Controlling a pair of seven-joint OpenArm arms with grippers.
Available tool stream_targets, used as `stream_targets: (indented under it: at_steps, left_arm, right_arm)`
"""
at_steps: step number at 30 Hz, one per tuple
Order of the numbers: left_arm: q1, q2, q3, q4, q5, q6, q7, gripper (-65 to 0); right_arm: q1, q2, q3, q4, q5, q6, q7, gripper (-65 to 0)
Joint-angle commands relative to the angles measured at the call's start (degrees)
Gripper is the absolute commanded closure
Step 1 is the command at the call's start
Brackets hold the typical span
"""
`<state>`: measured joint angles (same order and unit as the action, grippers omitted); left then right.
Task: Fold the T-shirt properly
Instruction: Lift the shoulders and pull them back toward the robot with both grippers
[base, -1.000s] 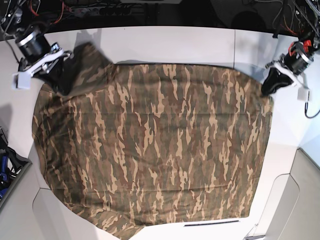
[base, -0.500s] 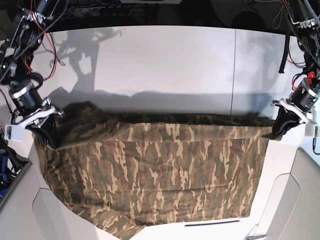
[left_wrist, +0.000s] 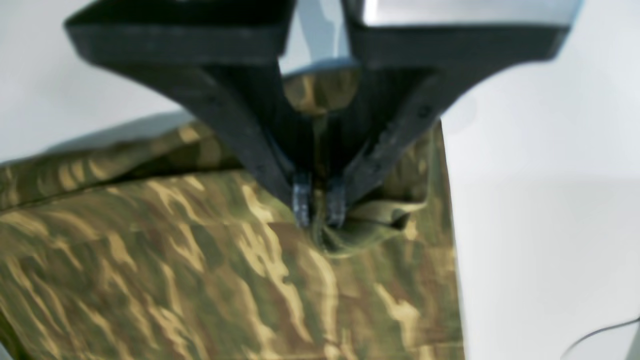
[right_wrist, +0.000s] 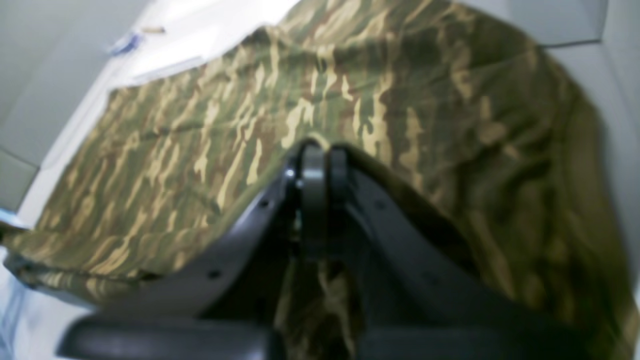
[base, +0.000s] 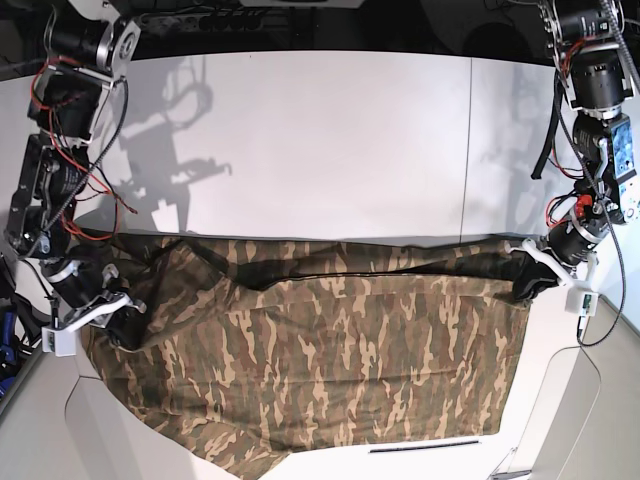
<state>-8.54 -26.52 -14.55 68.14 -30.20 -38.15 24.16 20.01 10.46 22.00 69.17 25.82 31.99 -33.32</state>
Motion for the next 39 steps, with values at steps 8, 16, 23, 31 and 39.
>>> stream_targets:
  at_steps: [8,16,23,31,39]
  left_arm:
    - [-3.7,-1.0,-0.3,-5.0,-0.9,0.0,-1.7,-21.5]
    - [-3.7,-1.1,-3.5,-4.5,-2.0,-0.3,2.0,-29.2]
    - [-1.9,-1.1,-14.6,-3.7,-17.6,-1.8,16.0,-29.2]
    - [4.1,-0.8,-15.9,-3.7,-21.5,-1.8,16.7,-30.4]
    - [6.8,1.7,-15.9,-3.7,-19.4,-1.8,12.9,-37.6]
  right_arm:
    - [4.1,0.6,-2.7,-6.4,-1.4,0.1,3.3,-29.7]
    - [3.9,2.0,-1.2,-4.9,-1.4,-0.2,-2.3,-36.0]
    - [1.2,2.3,10.1,1.9,2.3,-0.2,-13.2,-35.8]
    - [-5.9,2.3,20.2,3.1,4.2,-1.0,-10.7,-35.8]
    - [-10.3,2.3,20.8,2.9,3.9,-3.8,-6.3,-35.8]
